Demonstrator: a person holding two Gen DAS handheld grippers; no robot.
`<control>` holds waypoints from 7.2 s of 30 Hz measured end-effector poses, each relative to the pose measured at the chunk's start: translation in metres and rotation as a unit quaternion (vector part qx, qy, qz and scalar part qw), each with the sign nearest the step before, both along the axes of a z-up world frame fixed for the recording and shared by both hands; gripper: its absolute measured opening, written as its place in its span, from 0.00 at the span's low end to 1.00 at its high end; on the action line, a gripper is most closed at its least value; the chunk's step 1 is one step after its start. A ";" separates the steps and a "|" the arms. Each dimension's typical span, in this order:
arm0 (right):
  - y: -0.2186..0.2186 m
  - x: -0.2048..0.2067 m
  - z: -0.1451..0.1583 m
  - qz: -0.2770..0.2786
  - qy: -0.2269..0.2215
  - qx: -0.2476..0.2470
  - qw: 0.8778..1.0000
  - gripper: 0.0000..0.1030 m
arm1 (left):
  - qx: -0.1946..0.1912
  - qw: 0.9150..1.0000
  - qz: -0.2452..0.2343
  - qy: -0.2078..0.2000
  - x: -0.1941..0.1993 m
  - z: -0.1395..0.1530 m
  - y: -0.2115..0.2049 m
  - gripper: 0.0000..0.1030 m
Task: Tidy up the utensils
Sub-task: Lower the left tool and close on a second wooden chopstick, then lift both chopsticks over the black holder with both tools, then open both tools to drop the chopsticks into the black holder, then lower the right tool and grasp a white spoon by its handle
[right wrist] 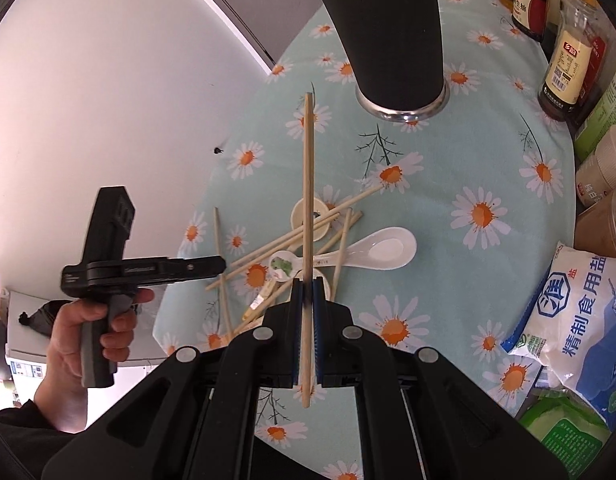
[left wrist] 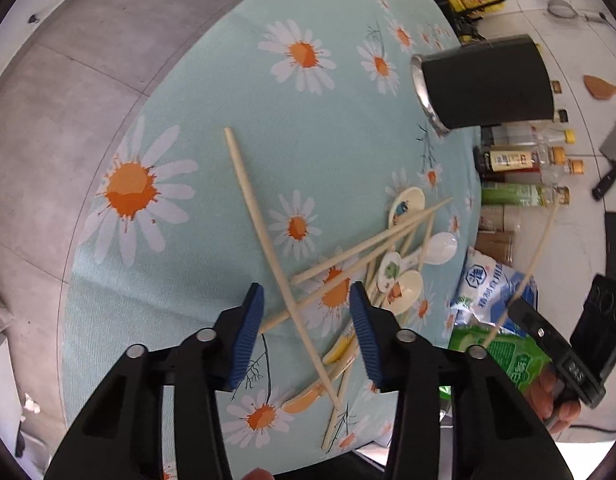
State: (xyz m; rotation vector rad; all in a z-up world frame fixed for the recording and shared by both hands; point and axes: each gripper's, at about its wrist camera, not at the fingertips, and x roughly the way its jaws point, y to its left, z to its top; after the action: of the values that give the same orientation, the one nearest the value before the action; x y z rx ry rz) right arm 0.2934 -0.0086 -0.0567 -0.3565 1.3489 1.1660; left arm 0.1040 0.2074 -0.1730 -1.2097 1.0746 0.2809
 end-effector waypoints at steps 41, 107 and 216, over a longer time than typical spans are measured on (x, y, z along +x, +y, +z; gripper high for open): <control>-0.009 -0.005 -0.009 0.009 0.039 0.039 0.998 0.06 | -0.003 0.997 0.073 -0.022 -0.010 0.007 0.008 0.04; 0.092 0.161 0.077 -0.214 -0.221 0.276 0.911 0.06 | 0.369 0.828 -0.089 -0.413 0.243 0.190 0.049 0.05; -0.047 -0.042 -0.149 -0.312 0.275 0.136 0.899 0.08 | 0.245 0.924 -0.212 -0.201 -0.024 0.074 -0.038 0.85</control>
State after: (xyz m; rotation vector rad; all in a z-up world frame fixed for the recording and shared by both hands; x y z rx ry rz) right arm 0.2510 -0.0558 -0.2062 0.6245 1.5827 0.9048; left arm 0.0799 0.1694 -0.0987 -0.5312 0.8093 -0.0414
